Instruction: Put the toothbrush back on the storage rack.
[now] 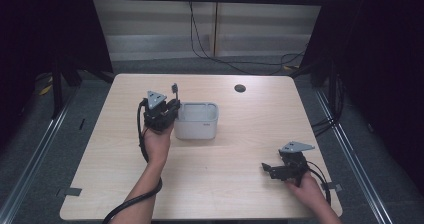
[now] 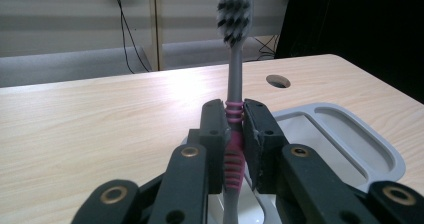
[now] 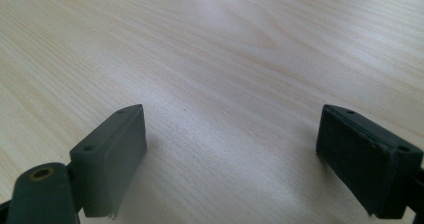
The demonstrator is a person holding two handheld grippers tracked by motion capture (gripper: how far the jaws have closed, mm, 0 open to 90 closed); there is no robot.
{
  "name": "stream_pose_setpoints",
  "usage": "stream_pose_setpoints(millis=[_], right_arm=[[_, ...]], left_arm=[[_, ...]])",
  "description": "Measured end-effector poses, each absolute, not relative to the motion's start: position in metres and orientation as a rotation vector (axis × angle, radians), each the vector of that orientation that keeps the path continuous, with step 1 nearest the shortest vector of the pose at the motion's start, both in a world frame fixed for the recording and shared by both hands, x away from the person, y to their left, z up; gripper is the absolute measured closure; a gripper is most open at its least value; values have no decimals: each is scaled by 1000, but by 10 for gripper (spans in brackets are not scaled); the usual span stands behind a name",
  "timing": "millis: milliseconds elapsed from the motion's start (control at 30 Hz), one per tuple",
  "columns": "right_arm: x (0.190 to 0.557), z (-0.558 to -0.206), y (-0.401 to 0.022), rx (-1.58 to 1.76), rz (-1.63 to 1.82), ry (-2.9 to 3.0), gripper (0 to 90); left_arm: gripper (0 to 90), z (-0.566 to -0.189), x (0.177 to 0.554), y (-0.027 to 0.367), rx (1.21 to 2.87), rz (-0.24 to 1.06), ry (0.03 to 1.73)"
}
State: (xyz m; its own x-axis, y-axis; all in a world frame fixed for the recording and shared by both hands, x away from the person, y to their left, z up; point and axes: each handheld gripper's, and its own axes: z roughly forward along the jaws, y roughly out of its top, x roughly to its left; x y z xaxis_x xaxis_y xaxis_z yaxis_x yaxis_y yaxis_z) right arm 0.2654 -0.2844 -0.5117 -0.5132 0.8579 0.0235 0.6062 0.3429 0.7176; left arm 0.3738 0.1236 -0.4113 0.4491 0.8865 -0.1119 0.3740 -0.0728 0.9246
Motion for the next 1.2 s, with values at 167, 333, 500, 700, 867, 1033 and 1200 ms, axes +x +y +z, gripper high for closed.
stream_pose_setpoints(millis=[167, 333, 500, 700, 867, 1033, 1200], right_arm=[[265, -512, -284, 1293, 971, 2254, 120], [265, -512, -284, 1293, 972, 2254, 120], [265, -512, -284, 1295, 971, 2254, 120], [265, -512, -284, 1292, 971, 2254, 120], [265, -512, -284, 1293, 972, 2254, 120], [265, -512, -284, 1296, 971, 2254, 120], [265, -512, -284, 1293, 971, 2254, 120]], left_arm=[[797, -416, 372, 124, 1661, 612, 1113], [796, -419, 370, 124, 1667, 617, 1111], [795, -420, 368, 125, 1664, 618, 1109], [795, -422, 366, 124, 1675, 618, 1102], [795, -423, 365, 124, 1678, 613, 1102], [795, -425, 364, 126, 1687, 619, 1104], [794, -426, 363, 126, 1692, 624, 1100]])
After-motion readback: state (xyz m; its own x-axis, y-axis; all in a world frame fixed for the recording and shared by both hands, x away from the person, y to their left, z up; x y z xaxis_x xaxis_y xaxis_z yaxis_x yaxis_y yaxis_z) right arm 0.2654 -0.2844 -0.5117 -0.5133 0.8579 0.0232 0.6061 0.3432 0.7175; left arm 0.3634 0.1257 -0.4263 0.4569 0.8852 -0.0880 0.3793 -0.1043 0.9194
